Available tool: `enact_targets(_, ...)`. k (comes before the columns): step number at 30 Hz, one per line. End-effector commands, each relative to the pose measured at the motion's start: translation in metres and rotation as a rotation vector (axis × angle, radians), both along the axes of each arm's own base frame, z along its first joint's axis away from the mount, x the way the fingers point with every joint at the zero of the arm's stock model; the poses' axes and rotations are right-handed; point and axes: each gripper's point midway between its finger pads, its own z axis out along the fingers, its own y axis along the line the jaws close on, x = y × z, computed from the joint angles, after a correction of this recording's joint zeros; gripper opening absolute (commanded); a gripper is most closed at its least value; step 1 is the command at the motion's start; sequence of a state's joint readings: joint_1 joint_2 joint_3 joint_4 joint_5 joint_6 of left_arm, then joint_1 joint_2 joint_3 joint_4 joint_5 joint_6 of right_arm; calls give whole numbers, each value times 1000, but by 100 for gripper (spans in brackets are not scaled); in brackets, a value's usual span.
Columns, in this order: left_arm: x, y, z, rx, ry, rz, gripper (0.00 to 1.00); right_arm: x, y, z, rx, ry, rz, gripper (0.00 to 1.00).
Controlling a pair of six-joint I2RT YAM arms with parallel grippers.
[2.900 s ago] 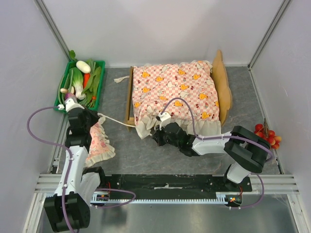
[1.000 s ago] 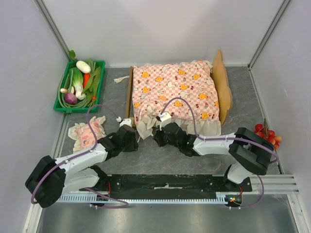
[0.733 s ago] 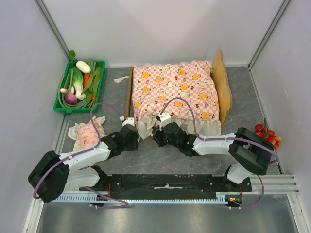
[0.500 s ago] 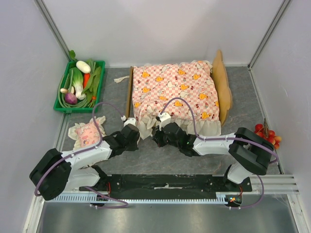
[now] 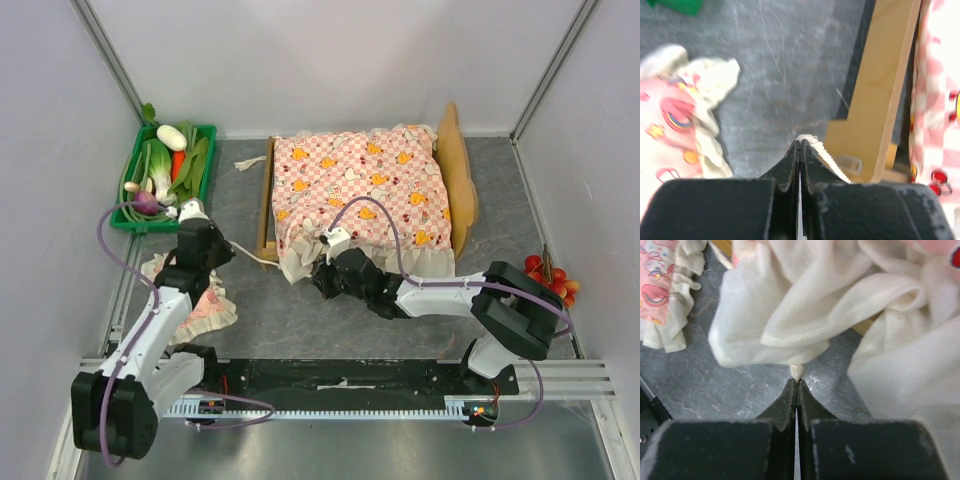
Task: Set up the pet bed
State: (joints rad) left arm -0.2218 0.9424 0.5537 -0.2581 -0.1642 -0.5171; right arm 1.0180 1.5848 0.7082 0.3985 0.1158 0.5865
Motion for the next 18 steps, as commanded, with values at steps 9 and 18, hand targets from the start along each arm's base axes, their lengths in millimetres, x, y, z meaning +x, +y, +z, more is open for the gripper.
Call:
enact_targets(9, 43, 74, 42, -119, -148, 129, 2, 37, -48, -5, -102, -44, -259, 0)
enact_targets(18, 47, 97, 47, -129, -171, 192, 2, 56, -64, 8, -118, -73, -348, 0)
